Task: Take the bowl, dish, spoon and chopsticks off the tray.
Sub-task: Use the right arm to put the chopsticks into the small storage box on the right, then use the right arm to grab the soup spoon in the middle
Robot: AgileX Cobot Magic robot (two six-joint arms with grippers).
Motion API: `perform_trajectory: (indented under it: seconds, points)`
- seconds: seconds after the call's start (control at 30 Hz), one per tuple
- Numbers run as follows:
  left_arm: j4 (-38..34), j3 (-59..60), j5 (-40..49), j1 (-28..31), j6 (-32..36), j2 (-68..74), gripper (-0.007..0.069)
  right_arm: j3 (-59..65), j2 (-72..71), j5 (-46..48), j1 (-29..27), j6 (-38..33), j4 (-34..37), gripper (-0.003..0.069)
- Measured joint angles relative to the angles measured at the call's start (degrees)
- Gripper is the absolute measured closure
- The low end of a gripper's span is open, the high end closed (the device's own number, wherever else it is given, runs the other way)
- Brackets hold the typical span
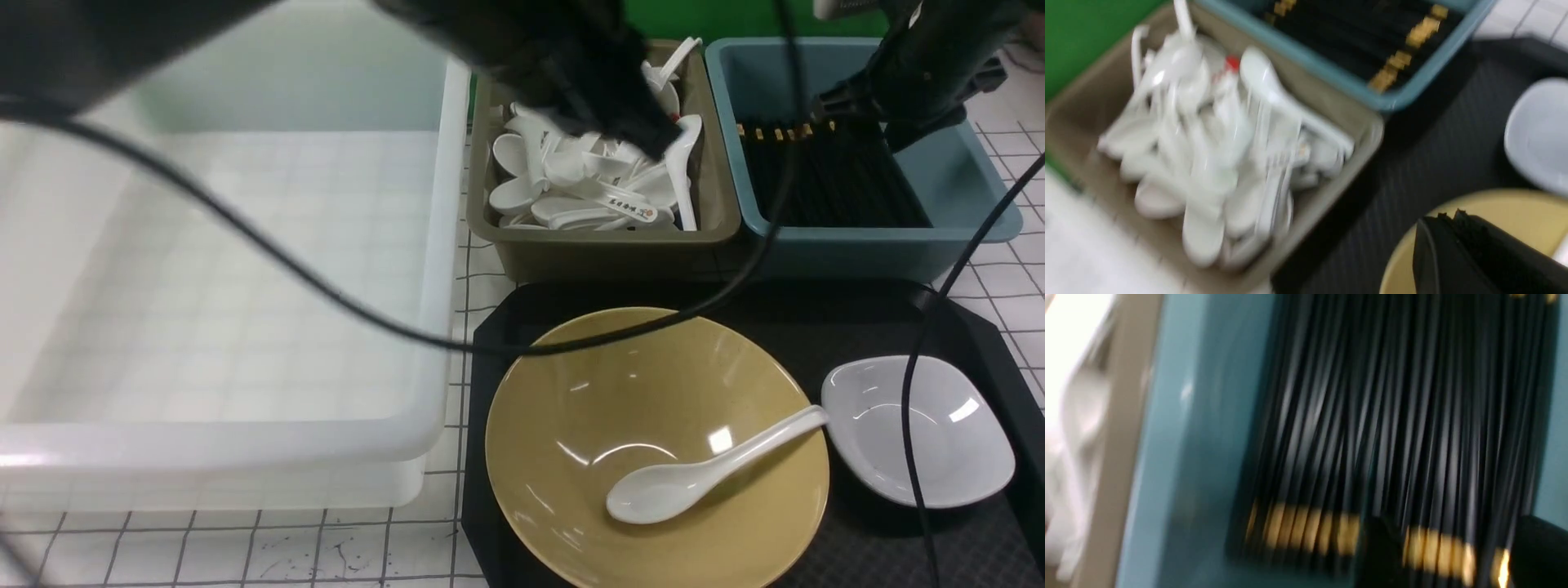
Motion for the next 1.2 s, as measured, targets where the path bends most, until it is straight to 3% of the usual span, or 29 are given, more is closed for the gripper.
perform_trajectory:
  seconds: [0.27,0.53,0.6,0.7,0.8,1.2]
  points:
    - [-1.71,22.85,1.06,3.82,-0.16,-18.60,0.0631,6.64,-14.78,4.51,7.18,-13.94,10.56,0.0195]
    - [-2.72,34.13,1.27,3.82,-0.16,-26.00,0.0631,26.10,-26.38,5.02,18.09,-28.28,12.04,0.0195]
    - [-2.75,35.49,1.22,3.86,-0.16,-26.41,0.0631,33.22,-27.78,4.97,21.52,-37.69,12.17,0.0195]
    - [-2.96,36.24,1.10,3.88,-0.16,-26.46,0.0631,37.12,-27.56,4.56,22.96,-44.63,12.14,0.0195]
    - [-3.53,37.51,0.63,3.93,-0.16,-26.46,0.0631,42.12,-25.32,2.20,23.91,-55.94,11.68,0.0195]
    - [-7.33,38.84,-1.87,3.99,3.07,-26.46,0.0631,42.74,-14.73,-6.65,23.95,-64.43,9.69,0.0195]
